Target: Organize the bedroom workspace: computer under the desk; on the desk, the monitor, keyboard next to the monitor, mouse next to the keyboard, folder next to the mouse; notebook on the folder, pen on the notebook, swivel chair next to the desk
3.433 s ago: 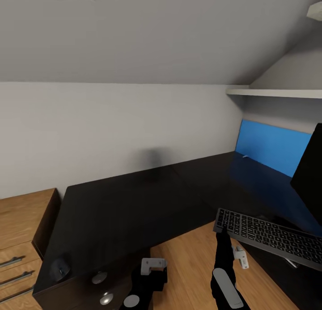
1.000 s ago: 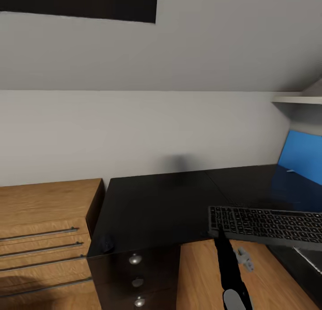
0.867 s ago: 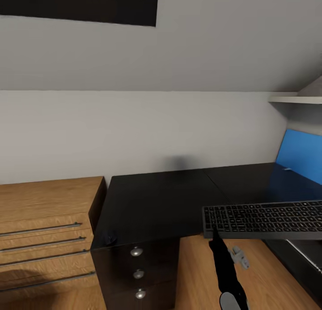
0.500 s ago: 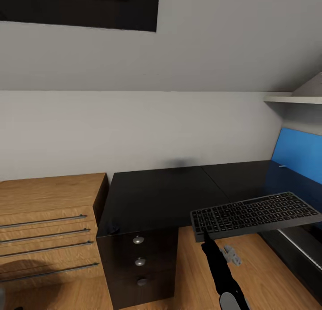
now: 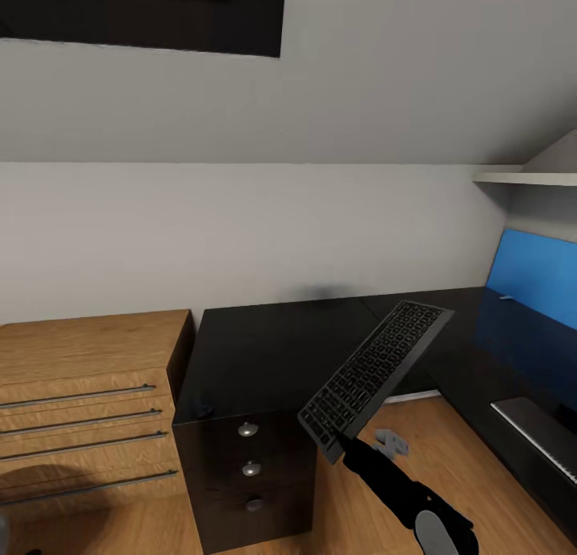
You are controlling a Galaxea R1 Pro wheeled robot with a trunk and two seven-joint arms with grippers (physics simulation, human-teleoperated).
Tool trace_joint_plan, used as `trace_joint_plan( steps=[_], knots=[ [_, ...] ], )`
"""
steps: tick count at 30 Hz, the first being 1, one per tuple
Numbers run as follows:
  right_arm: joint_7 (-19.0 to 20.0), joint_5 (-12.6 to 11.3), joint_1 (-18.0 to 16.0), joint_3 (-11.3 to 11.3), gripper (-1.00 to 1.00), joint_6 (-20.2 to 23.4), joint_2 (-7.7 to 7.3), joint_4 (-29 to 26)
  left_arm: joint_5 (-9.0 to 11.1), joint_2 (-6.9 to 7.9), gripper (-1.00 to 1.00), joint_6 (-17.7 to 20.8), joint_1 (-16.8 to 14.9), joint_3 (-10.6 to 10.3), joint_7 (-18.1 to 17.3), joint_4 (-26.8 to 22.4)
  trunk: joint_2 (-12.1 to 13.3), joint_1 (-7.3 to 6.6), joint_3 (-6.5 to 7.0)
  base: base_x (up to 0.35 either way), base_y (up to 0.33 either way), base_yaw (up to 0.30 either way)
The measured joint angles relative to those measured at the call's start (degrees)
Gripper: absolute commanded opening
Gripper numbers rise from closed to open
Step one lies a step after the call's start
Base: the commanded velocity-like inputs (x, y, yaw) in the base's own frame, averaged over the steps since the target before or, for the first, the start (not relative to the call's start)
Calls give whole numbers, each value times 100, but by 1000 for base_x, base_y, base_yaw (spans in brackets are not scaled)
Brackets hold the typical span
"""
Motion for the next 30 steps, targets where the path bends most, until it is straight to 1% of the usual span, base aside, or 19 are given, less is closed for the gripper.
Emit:
trace_joint_plan(
  steps=[3, 5, 6, 8, 10, 11, 12, 13, 14, 16, 17, 18, 21, 23, 26, 28, 30],
  knots=[
    [11, 97, -2, -3, -100, 229, -41, -87, 0, 0, 100, 0, 0, 0, 0, 1, 0, 0, 0, 0, 0, 0],
    [71, 107, -3, 0, -100, 337, -101, -108, 0, 0, 100, 0, 0, 0, 0, 1, 0, 0, 0, 0, 0, 0],
    [169, 101, -2, 6, -100, 443, -148, -116, 0, 0, 100, 0, 0, 0, 0, 1, 0, 0, 0, 0, 0, 0],
    [564, 77, -2, -1, -100, 781, -204, -129, 0, 0, 100, 0, 0, -1, 0, 2, 0, 0, 0, 0, 0, 0],
    [1088, 77, -1, -31, -100, 1285, -249, -136, 0, 0, 100, 0, -1, -1, 0, 2, 0, 0, 0, 0, 0, 0],
    [1228, 101, -2, -46, -100, 1426, -264, -137, 0, 0, 100, 0, 0, 0, 0, 2, 0, 0, 0, 0, 0, 0],
    [1631, 89, -1, -90, -100, 1813, -320, -139, 0, 0, 100, 0, -1, -1, 0, 2, 0, 0, 0, 0, 0, 0],
    [1773, 99, -2, -109, -100, 1936, -340, -140, 0, 0, 100, 0, 0, 0, 0, 3, 0, 0, 0, 0, 0, 0],
    [2034, 76, -2, -147, -100, 2120, -368, -141, 0, 0, 100, 0, 0, 0, 0, 12, 0, 0, 0, 0, 0, 0],
    [2498, 48, -3, -264, -100, 2334, -399, -142, 0, -3, 100, 0, 0, -1, 0, 45, 0, 0, 0, 0, 0, 0],
    [2795, -108, -4, -388, -100, 2441, -413, -140, 0, -6, 100, 0, 0, -3, 0, 66, 0, 0, 0, 0, 0, 0],
    [2898, -194, -3, -430, -100, 2459, -421, -134, 0, -7, 100, 0, 0, -5, 0, 71, 0, 0, 0, 0, 0, 0],
    [3117, -712, -3, -474, -100, 2508, -458, -123, 0, -8, 100, 0, 0, -7, 0, 78, 0, 0, 0, 0, 0, 0],
    [3278, -980, -3, -477, -100, 2523, -548, -102, 0, -9, 100, 0, 0, -6, 0, 80, 0, 0, 0, 0, 0, 0],
    [3449, -1099, -2, -469, -100, 2592, -621, -52, 0, -9, 100, 0, 0, -7, 0, 82, 0, 0, 0, 0, 0, 0],
    [3527, -1178, -2, -472, -100, 2780, -643, -19, 0, -9, 100, 0, 0, -8, 0, 81, 0, 0, 0, 0, 0, 0],
    [3555, -1225, -2, -477, -100, 2872, -650, -7, 0, -9, 100, 0, 0, -6, 0, 82, 0, 0, 0, 0, 0, 0]
  ],
)
